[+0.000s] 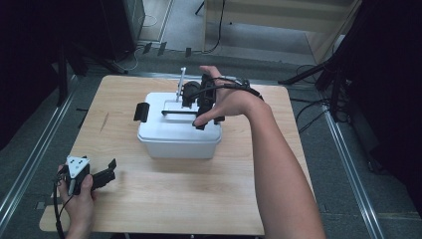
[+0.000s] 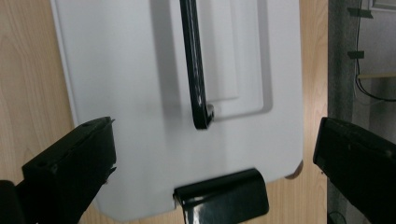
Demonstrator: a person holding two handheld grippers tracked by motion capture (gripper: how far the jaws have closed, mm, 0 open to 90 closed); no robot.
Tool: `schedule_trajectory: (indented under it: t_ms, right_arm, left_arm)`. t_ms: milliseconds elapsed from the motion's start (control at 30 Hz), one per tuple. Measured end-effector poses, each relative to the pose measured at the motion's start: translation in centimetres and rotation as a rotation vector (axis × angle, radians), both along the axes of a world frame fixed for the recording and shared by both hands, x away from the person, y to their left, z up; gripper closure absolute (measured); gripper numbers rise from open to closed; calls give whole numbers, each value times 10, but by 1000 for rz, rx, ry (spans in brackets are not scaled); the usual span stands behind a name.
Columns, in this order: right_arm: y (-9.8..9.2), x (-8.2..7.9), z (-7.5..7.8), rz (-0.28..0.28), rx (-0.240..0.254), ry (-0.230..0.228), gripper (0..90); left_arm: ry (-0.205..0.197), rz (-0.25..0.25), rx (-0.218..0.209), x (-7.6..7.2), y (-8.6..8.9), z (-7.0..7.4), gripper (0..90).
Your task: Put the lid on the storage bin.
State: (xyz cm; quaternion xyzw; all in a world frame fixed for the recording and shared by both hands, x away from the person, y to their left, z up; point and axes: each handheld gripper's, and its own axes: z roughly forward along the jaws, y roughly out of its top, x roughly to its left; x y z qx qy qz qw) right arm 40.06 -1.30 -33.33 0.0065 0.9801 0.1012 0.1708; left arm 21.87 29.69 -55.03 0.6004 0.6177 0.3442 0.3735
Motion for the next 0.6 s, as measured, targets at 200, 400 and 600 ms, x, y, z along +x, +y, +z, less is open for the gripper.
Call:
schedule_trajectory:
  t_ms: [200, 400, 600]
  right_arm:
    - [-18, 0, -2, -33, -7, 0, 0]
    - [-38, 0, -7, -55, -15, 6, 0]
    - [-57, -1, -5, -77, -22, 2, 0]
  left_arm:
    - [1, -2, 3, 0, 0, 0, 64]
    - [-2, 0, 3, 0, -1, 0, 64]
    - [0, -1, 8, 0, -1, 0, 64]
